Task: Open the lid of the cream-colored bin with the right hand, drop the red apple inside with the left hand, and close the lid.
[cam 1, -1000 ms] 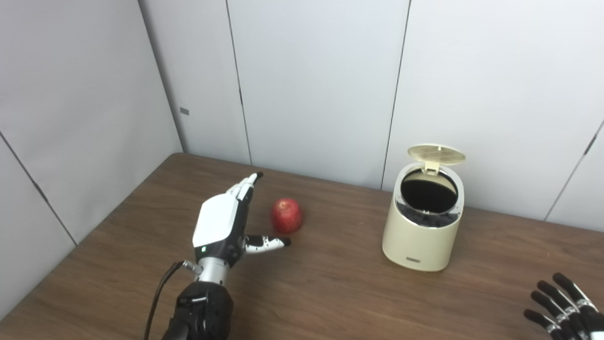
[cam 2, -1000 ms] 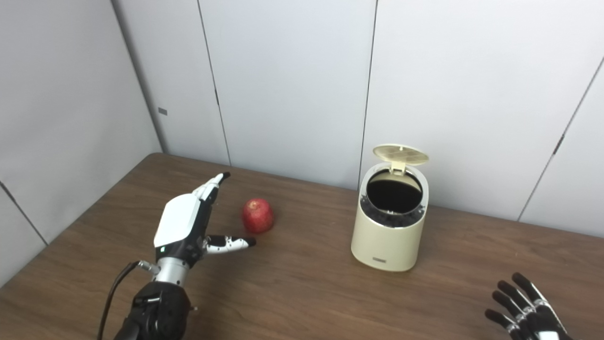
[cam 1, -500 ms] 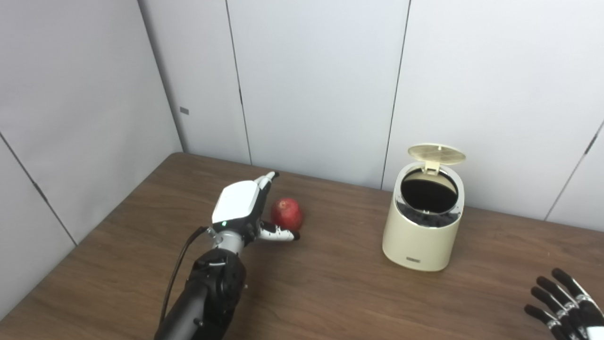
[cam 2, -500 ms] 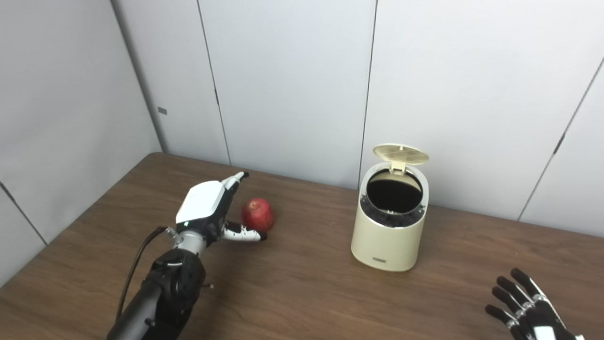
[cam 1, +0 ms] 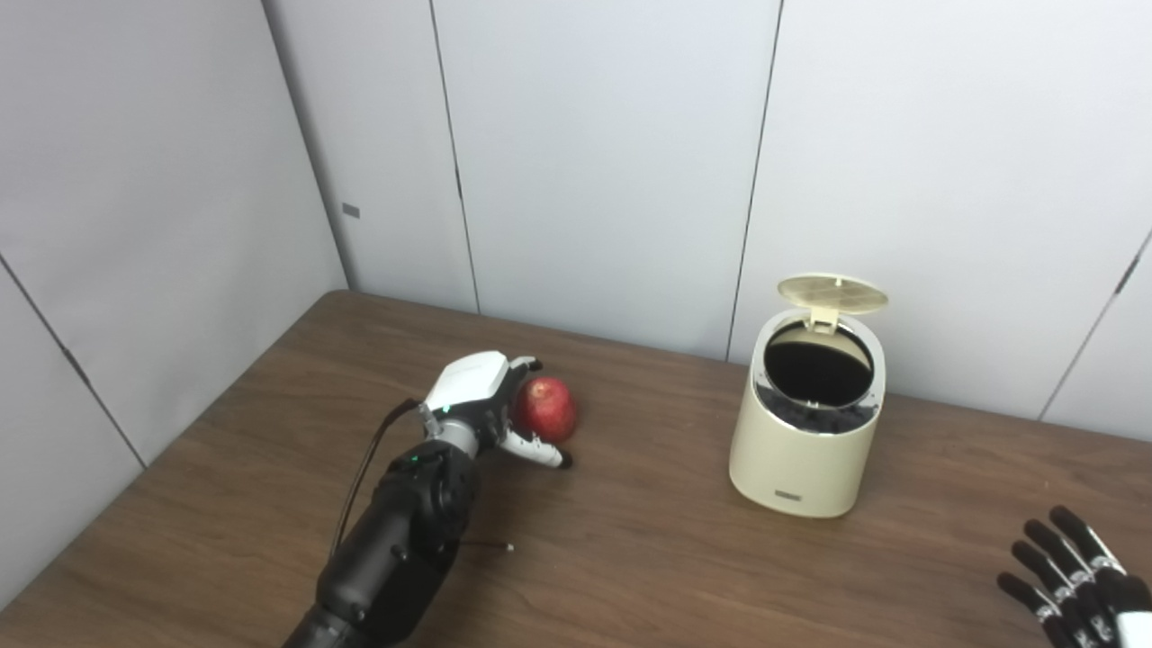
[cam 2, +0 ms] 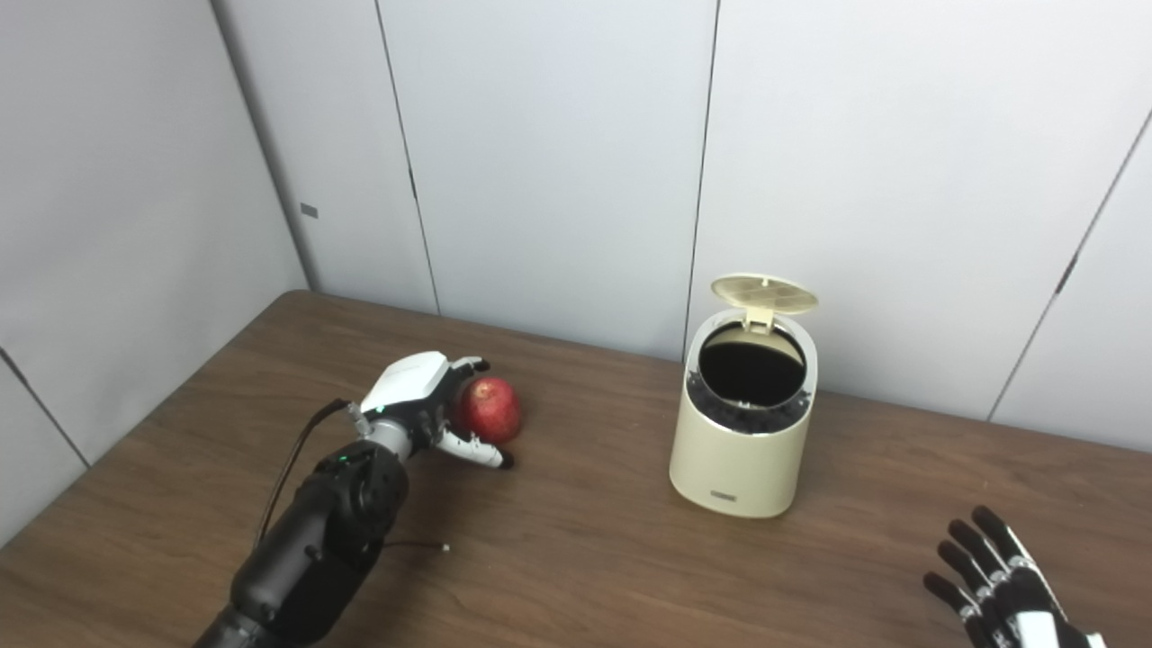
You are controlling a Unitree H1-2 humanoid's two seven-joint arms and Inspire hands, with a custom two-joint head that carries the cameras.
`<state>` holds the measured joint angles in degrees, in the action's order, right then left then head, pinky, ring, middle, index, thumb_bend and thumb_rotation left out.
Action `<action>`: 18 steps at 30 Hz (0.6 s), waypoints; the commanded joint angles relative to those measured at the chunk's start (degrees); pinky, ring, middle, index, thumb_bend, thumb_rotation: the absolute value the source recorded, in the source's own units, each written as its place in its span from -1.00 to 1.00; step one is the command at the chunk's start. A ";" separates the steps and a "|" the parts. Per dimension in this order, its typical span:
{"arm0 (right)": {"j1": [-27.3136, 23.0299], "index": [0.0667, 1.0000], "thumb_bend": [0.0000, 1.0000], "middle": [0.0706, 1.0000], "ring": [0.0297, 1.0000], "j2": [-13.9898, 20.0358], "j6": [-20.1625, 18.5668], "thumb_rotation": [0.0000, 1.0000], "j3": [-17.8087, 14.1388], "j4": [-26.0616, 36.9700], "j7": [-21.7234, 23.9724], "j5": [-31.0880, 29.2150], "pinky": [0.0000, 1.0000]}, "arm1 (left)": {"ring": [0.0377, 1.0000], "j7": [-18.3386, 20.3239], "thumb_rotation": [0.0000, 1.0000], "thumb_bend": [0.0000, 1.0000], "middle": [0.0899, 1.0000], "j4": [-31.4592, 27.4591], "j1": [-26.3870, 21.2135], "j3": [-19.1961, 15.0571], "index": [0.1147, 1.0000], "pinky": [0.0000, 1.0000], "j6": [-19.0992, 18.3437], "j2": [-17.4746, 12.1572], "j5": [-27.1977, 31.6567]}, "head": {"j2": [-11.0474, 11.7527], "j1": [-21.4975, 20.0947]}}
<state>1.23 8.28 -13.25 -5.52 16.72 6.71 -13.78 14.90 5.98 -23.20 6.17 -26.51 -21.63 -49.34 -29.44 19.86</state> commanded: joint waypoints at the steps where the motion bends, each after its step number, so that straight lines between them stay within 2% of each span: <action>1: -1.47 0.84 0.52 0.80 0.80 -0.25 0.28 0.67 -0.43 2.98 -0.29 -1.03 0.64 | 0.66 -1.73 -0.41 0.91 0.78 0.49 -3.02 -0.24 0.78 0.28 -0.31 -1.20 -0.62 | -0.08 0.01; 3: -1.53 0.87 0.49 0.82 0.81 -0.38 -0.21 0.68 -0.32 3.33 -0.34 -1.00 0.68 | 0.65 -2.13 -0.44 0.88 0.78 1.29 -3.31 -0.65 0.76 0.26 -0.37 -0.55 -1.43 | -0.10 -0.18; 6: -1.53 0.92 0.43 0.86 0.88 -0.80 -1.29 0.73 -0.11 4.26 -0.92 -0.47 0.82 | 0.65 -3.71 -0.59 0.80 0.76 2.34 -3.55 -1.32 0.72 0.27 -0.38 0.46 -1.62 | -0.17 -0.39; 7: -1.51 0.92 0.43 0.86 0.88 -0.88 -1.52 0.73 -0.03 4.47 -1.01 -0.33 0.82 | 0.65 -4.49 -0.59 0.80 0.76 2.63 -3.61 -1.71 0.72 0.27 -0.36 0.81 -1.01 | -0.23 -0.50; 9: -1.50 0.93 0.44 0.86 0.88 -1.00 -1.97 0.74 0.08 4.85 -1.28 -0.14 0.82 | 0.60 -5.49 -0.71 0.76 0.71 2.98 -3.75 -2.39 0.69 0.29 -0.35 1.36 -0.17 | -0.29 -0.57; 14: -1.63 0.95 0.33 0.85 0.91 -1.46 -2.68 0.80 0.32 5.76 -1.65 -0.15 0.95 | 0.38 -8.86 -0.97 0.64 0.54 2.86 -3.67 -3.76 0.53 0.14 0.33 2.32 3.26 | -0.34 -0.97; 18: -1.71 0.99 0.22 0.87 0.95 -1.84 -2.70 0.81 0.27 6.02 -2.14 -0.38 0.99 | 0.19 -13.56 -1.00 0.57 0.36 3.44 -3.36 -4.57 0.35 -0.01 2.11 3.14 5.87 | -0.34 -0.97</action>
<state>0.97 6.58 -16.58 -5.10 20.37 4.71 -13.87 4.73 9.83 -24.53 2.39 -26.11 -17.68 -44.02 -29.71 18.90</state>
